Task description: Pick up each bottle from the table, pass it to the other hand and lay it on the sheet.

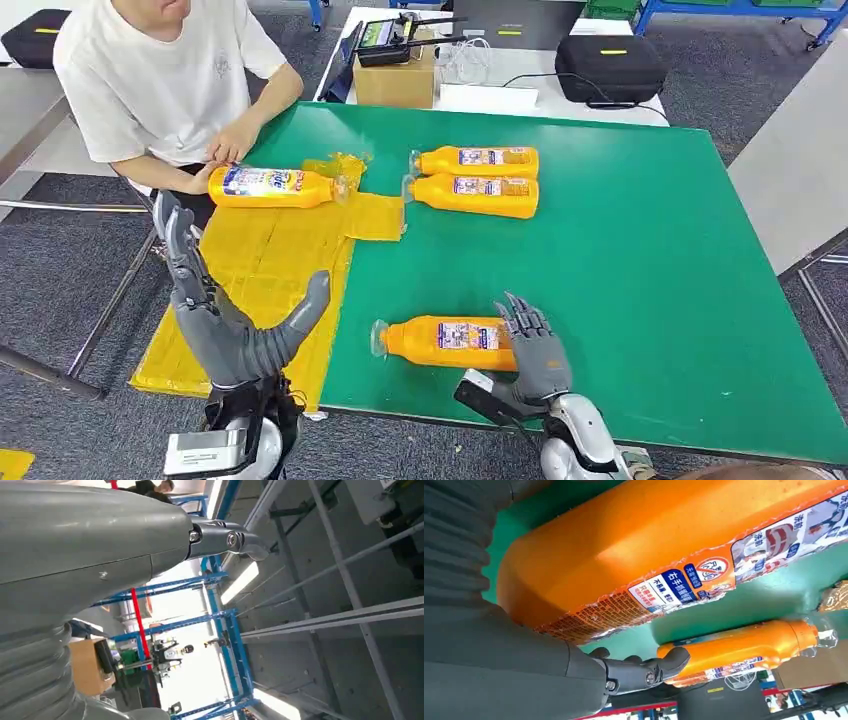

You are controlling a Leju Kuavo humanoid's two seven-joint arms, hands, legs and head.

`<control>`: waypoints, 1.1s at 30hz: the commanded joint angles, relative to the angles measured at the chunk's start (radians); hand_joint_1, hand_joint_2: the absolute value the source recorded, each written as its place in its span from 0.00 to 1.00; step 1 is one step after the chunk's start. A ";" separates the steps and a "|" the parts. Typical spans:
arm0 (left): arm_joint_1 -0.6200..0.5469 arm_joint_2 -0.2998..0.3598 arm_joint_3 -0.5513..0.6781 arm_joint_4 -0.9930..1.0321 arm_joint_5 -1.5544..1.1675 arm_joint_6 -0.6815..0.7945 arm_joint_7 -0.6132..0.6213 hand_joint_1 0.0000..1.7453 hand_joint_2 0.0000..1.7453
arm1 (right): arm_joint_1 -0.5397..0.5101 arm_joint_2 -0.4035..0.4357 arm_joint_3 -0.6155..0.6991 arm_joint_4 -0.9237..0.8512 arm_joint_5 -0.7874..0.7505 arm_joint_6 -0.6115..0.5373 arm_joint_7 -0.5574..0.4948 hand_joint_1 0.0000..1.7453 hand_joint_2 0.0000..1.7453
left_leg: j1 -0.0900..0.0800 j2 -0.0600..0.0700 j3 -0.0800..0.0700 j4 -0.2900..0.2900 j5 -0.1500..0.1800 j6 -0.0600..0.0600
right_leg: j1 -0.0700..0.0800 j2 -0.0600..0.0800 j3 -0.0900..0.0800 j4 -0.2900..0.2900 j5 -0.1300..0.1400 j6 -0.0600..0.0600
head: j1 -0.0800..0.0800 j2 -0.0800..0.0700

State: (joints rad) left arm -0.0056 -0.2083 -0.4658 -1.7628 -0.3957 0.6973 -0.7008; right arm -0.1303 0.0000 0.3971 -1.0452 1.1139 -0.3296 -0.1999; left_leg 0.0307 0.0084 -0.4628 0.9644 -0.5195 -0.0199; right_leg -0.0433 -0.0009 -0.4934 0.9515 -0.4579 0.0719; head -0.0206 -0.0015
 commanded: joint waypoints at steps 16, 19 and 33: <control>-0.069 0.045 -0.006 0.193 0.085 -0.082 0.003 0.00 1.00 | -0.215 -0.112 0.224 0.395 0.137 0.291 0.191 0.89 1.00 | 0.001 0.002 0.015 -0.001 0.001 0.003 | 0.002 0.002 0.003 -0.004 0.004 -0.004 | 0.000 0.000; -0.065 0.033 0.021 0.196 0.101 -0.139 0.003 0.00 1.00 | -0.226 -0.140 0.230 0.424 0.138 0.317 0.198 1.00 1.00 | 0.001 0.001 0.009 -0.001 0.004 0.005 | 0.002 0.001 -0.002 -0.006 0.008 -0.006 | 0.000 0.000; -0.058 0.058 0.002 0.175 0.114 -0.133 0.003 0.00 1.00 | -0.202 -0.143 0.174 0.364 -0.022 0.237 0.011 1.00 1.00 | 0.001 0.000 0.019 0.001 0.000 0.006 | 0.003 0.000 0.011 -0.008 0.004 -0.005 | 0.000 0.000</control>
State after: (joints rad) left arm -0.0418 -0.1930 -0.4616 -1.6438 -0.2918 0.5627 -0.7000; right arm -0.4437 -0.1179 0.5928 -0.7244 1.2196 -0.0465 -0.0546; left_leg 0.0306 0.0138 -0.4280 0.9637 -0.5256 -0.0162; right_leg -0.0432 0.0047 -0.4701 0.9440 -0.4587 0.0717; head -0.0210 -0.0015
